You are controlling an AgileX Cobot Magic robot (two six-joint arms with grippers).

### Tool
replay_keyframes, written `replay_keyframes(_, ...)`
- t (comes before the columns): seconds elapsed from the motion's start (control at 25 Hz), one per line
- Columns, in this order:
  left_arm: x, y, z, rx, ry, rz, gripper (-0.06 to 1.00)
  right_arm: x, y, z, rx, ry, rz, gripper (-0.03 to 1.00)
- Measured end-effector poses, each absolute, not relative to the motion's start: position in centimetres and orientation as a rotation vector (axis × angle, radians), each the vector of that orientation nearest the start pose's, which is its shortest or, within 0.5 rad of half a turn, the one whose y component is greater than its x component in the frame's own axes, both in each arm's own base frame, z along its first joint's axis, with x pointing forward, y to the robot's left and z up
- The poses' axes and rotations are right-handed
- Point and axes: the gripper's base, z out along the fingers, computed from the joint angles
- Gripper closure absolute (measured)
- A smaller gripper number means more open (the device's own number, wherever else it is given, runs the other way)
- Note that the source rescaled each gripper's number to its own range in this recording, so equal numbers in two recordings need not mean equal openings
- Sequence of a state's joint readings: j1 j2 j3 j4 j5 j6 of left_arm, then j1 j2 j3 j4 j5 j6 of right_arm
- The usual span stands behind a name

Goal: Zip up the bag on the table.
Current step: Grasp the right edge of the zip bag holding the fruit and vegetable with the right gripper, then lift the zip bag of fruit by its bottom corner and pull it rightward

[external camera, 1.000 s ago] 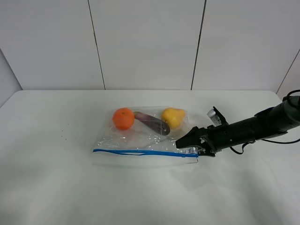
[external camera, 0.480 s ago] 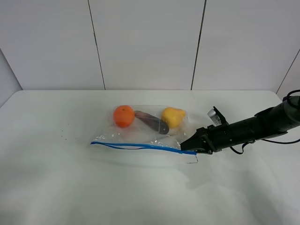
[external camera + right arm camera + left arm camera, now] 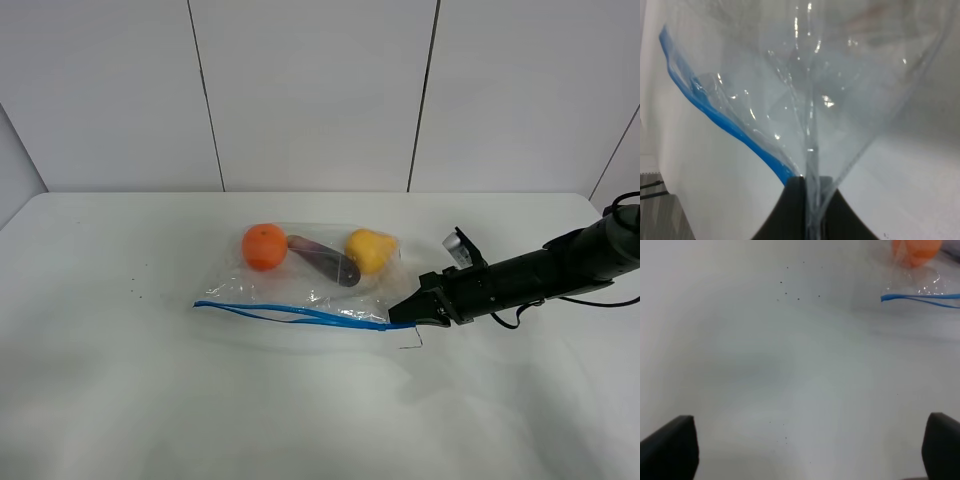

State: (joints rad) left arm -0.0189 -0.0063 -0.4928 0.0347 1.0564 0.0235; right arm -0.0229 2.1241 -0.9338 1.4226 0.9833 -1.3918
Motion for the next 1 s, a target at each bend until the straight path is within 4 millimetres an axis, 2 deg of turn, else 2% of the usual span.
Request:
replay_keyframes(0.44,-0.5,0.3,27.6,0.042,2.04,0.044,-0.06,32.4,6.6,7.5,-0.326,2.591,1.282,0.97)
replay_keyframes(0.64,-0.5,0.3,27.6,0.042,2.04,0.044,-0.06,32.2,6.8,7.8,-0.244,2.608,1.369,0.97)
replay_keyframes(1.0,-0.5,0.3,27.6,0.042,2.04,0.044,-0.06,32.2,7.6,9.4,-0.149,2.48,1.629,0.97)
